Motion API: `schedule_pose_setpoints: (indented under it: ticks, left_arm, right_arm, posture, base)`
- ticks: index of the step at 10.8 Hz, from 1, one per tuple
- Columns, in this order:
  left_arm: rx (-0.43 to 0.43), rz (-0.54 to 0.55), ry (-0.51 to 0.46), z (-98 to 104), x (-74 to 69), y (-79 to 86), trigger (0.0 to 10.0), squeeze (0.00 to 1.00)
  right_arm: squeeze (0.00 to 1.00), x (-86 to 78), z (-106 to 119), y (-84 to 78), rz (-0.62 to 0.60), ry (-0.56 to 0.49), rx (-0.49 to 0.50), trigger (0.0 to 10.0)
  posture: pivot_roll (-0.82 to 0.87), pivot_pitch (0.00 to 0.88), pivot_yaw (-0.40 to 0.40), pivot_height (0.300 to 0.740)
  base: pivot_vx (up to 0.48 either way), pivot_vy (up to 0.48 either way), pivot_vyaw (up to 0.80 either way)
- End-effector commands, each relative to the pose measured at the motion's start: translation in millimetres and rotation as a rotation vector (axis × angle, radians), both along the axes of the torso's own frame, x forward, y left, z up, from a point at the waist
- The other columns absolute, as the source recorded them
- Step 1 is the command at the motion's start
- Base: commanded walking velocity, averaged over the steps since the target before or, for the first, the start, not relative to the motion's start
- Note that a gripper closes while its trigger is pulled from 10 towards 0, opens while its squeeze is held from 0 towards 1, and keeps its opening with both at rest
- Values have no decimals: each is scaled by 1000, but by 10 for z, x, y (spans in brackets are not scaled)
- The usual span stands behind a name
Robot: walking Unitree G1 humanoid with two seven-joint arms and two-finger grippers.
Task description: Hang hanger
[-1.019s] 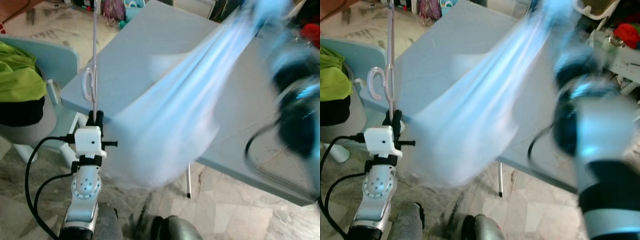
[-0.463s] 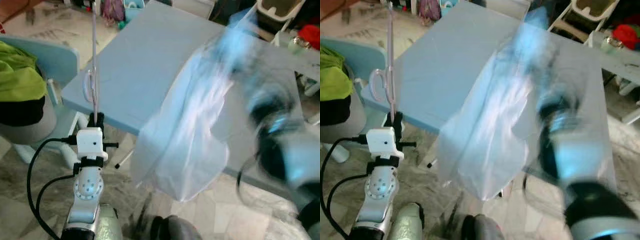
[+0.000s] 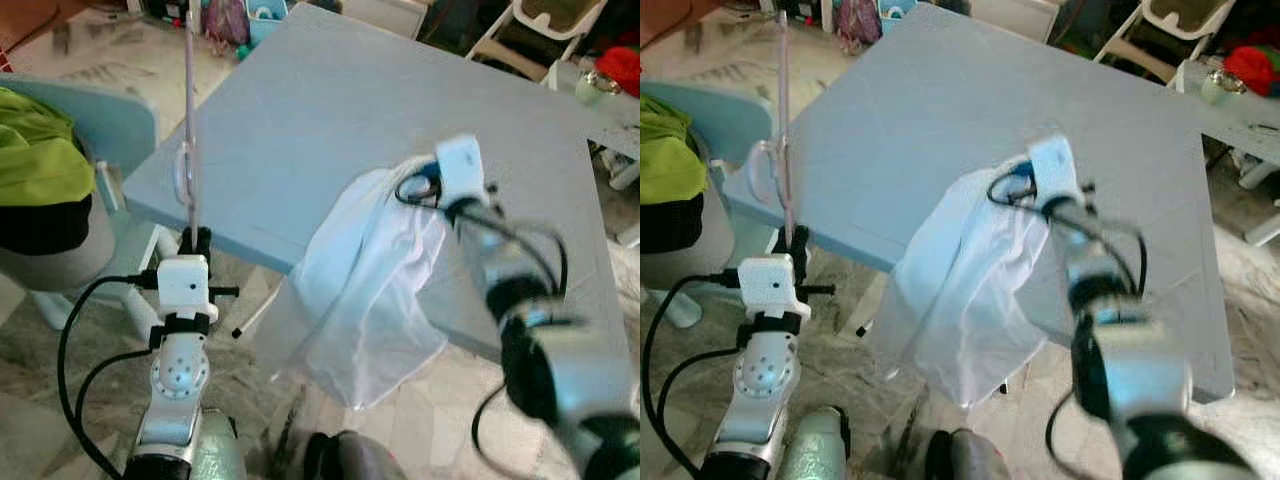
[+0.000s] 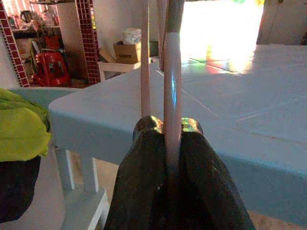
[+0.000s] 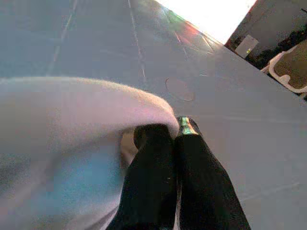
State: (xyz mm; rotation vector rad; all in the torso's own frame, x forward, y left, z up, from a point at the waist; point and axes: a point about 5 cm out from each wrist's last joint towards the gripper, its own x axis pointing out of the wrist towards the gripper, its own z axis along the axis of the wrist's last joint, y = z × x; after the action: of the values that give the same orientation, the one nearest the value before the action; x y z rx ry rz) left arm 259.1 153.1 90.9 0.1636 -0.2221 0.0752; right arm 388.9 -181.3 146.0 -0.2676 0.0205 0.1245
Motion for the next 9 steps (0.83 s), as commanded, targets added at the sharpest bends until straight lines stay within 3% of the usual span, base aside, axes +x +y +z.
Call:
schedule_pose_setpoints:
  ticks: [1, 3, 6, 7, 9]
  left_arm:
    - [19, 16, 108, -167, -49, 37, 10000, 0]
    - [40, 10, 121, -164, -47, 177, 10000, 0]
    - [76, -57, 151, -198, -61, 137, 10000, 0]
    - [89, -51, 184, -276, -126, 150, 10000, 0]
    - [51, -41, 212, -318, -213, 220, 10000, 0]
  right_arm:
    - [0, -93, -87, -74, -27, -33, 100, 10000]
    - [0, -234, -280, -43, 3, -12, 122, 10000]
    - [0, -347, -276, 43, 35, -68, 210, 10000]
    - [0, -426, -282, -6, -12, -100, 250, 10000]
    - [0, -661, -381, -88, -62, -139, 225, 10000]
  posture:
    - [131, 147, -138, 740]
    - [114, 143, -117, 740]
    - [121, 127, -123, 740]
    - [123, 126, -122, 740]
    - [108, 130, -109, 740]
  base:
    - [0, 0, 0]
    - [0, 0, 0]
    - [0, 0, 0]
    - [0, 0, 0]
    - [0, 0, 0]
